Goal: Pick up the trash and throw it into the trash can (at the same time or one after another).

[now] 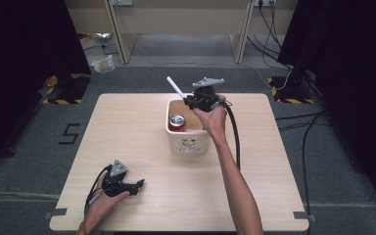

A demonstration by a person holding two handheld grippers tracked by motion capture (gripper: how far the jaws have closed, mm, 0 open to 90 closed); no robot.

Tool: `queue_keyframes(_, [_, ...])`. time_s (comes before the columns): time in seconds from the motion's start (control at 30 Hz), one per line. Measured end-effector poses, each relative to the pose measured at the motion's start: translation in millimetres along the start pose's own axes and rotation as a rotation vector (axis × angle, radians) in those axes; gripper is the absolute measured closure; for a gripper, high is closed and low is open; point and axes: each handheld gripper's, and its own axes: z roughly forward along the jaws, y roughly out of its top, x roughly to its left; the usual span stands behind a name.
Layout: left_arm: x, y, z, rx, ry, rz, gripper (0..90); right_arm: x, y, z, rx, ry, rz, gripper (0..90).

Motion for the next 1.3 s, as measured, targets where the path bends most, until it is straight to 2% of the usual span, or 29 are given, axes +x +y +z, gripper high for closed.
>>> queue_keyframes(0.57, [0.1,0.0,0.0,0.000,0.001,0.001,14.6,-4.5,-1.5,20.8,0.067,-0.005,0.015,79.0])
queue_keyframes(1.1, [0.0,0.0,0.0,-0.001,0.001,0.001,14.5,-7.8,-9.6,26.3,0.115,0.006,0.032,75.8])
queue_keyframes(1.3, [0.2,0.1,-0.1,0.002,0.000,0.002,14.5,-8.4,-9.0,21.2,0.104,0.003,0.036,72.0])
